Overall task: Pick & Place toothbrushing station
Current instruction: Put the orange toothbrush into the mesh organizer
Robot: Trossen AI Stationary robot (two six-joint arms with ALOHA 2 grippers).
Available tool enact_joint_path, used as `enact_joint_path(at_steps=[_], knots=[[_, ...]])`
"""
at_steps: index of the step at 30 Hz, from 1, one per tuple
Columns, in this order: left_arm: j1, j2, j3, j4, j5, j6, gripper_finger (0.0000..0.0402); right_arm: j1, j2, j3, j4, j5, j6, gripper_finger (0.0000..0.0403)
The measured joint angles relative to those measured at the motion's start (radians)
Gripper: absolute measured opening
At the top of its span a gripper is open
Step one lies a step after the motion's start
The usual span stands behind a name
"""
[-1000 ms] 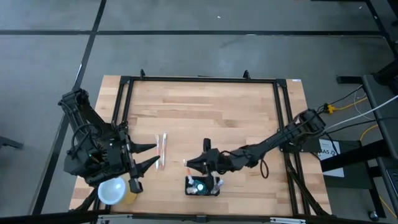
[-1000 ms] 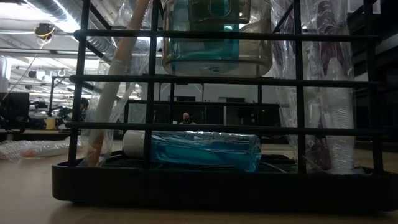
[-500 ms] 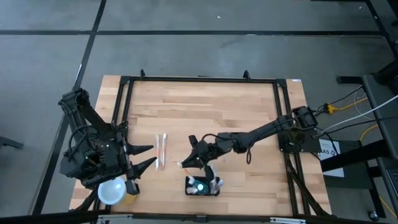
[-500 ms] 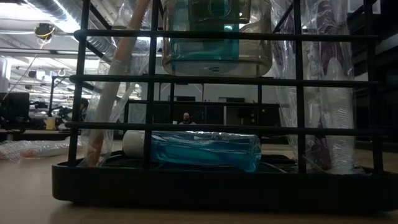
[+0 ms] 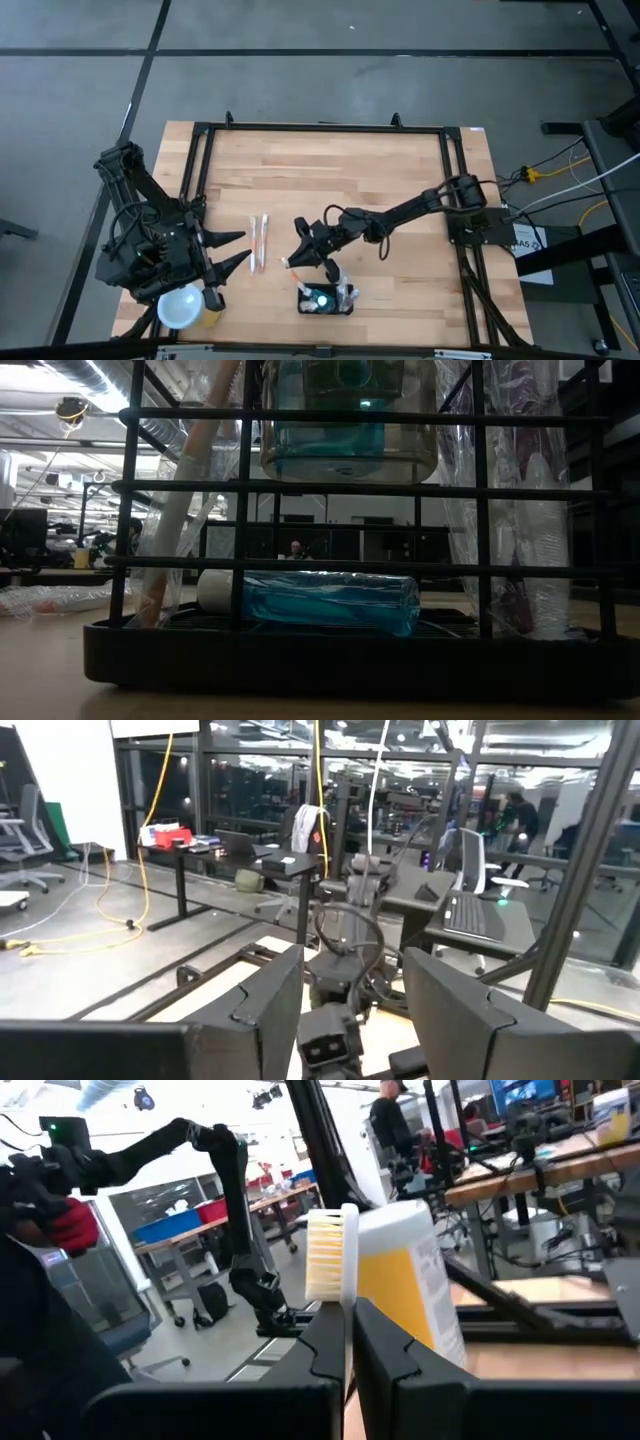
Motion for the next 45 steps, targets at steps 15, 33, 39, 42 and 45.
enact_joint_path(at_steps=[15, 33, 39, 42, 45], knots=[[0.001, 0.017, 0.0, -0.052, -0.03, -0.061, 0.0168, 0.09, 0.011, 0.0, -0.099, 0.253, -0.206, 0.0006], [-0.001, 0.044, 0.0, -0.051, -0.041, -0.121, 0.0168, 0.176, -0.075, -0.024, -0.148, 0.439, -0.141, 0.0214], [-0.009, 0.045, 0.0, -0.051, -0.042, -0.121, 0.0168, 0.193, -0.148, -0.022, -0.266, 0.561, -0.189, 0.0221], [-0.015, 0.045, 0.0, -0.051, -0.042, -0.118, 0.0168, 0.192, -0.148, -0.024, -0.383, 0.554, -0.151, 0.0215], [-0.024, 0.045, 0.0, -0.051, -0.045, -0.117, 0.0168, 0.212, -0.149, -0.023, -0.416, 0.602, -0.15, 0.021]])
